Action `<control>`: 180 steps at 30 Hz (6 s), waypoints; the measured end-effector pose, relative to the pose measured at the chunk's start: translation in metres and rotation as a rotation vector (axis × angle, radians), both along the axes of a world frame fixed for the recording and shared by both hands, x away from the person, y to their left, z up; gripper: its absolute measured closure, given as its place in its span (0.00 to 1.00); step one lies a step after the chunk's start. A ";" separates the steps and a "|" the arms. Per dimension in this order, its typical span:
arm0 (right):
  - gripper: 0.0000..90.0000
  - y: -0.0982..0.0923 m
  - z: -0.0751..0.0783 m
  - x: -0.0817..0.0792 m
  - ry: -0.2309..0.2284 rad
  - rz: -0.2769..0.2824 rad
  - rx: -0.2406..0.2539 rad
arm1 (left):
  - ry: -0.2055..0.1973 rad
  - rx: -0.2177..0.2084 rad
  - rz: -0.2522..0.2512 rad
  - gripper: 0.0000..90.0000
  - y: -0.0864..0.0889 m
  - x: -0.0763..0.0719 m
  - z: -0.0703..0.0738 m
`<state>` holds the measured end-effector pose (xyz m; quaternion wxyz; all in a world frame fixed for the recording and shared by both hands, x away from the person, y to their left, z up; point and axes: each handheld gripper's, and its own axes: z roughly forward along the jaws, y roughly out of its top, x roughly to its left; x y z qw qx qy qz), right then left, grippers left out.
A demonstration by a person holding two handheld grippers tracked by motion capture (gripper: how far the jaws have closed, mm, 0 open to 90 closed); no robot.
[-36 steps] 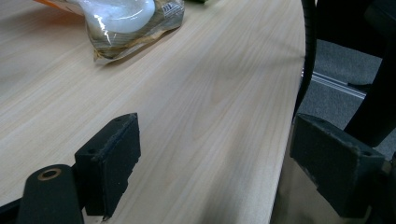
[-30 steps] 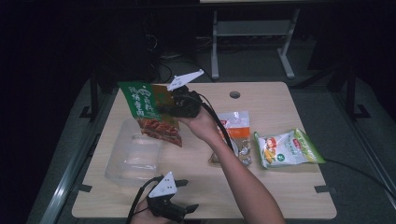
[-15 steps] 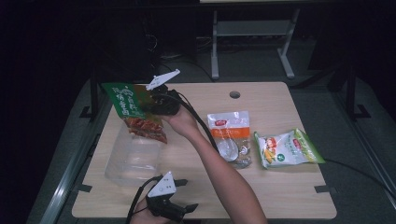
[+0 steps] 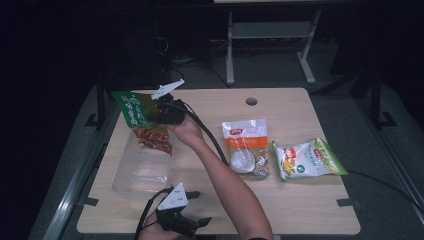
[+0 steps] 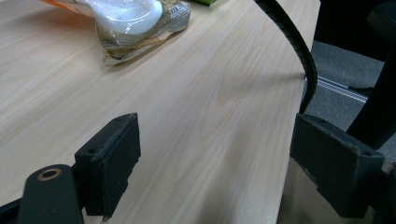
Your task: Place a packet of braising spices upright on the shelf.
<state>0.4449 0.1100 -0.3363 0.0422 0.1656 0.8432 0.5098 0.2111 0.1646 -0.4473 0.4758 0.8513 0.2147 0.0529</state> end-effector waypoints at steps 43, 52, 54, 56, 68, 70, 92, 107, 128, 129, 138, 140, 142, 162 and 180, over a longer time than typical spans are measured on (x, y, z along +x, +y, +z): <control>0.50 -0.040 -0.016 0.011 0.120 -0.001 0.014 | -0.005 0.017 -0.010 0.18 -0.005 -0.002 -0.002; 0.47 -0.072 -0.015 0.001 0.121 -0.008 0.012 | -0.016 0.036 -0.024 0.18 -0.006 -0.002 -0.002; 0.46 -0.080 -0.016 -0.002 0.124 -0.011 0.006 | -0.015 0.037 -0.023 0.18 -0.006 -0.002 -0.003; 0.46 -0.087 -0.015 -0.005 0.123 -0.012 0.001 | -0.014 0.038 -0.024 0.18 -0.007 -0.002 -0.003; 0.43 -0.147 -0.022 -0.027 0.115 -0.068 -0.027 | -0.005 0.042 -0.022 0.18 -0.010 -0.004 -0.004; 0.43 -0.160 -0.024 -0.030 0.118 -0.085 -0.031 | -0.012 0.048 -0.029 0.18 -0.010 -0.004 -0.004; 0.38 -0.261 -0.031 -0.050 0.148 -0.242 -0.058 | -0.013 0.040 -0.023 0.18 -0.010 -0.006 -0.005; 0.34 -0.312 -0.051 -0.058 0.208 -0.373 -0.098 | -0.018 0.058 -0.034 0.18 -0.011 -0.006 -0.006; 0.34 -0.318 -0.093 -0.025 0.394 -0.468 -0.136 | -0.014 0.050 -0.029 0.18 -0.010 -0.006 -0.006; 0.35 -0.316 -0.094 -0.023 0.410 -0.470 -0.136 | -0.014 0.049 -0.028 0.18 -0.010 -0.006 -0.006; 0.46 -0.303 -0.102 -0.015 0.490 -0.460 -0.158 | -0.017 0.051 -0.034 0.18 -0.011 -0.006 -0.005; 0.53 -0.301 -0.102 -0.014 0.491 -0.458 -0.157 | -0.017 0.050 -0.033 0.18 -0.011 -0.006 -0.005; 0.55 -0.299 -0.103 -0.013 0.488 -0.464 -0.172 | -0.016 0.050 -0.033 0.18 -0.011 -0.006 -0.005; 0.99 -0.290 -0.087 -0.029 0.431 -0.376 -0.083 | -0.023 0.052 -0.033 0.18 -0.011 -0.007 -0.004; 1.00 -0.285 -0.051 -0.073 0.291 -0.331 -0.030 | -0.026 0.055 -0.033 0.18 -0.010 -0.008 -0.004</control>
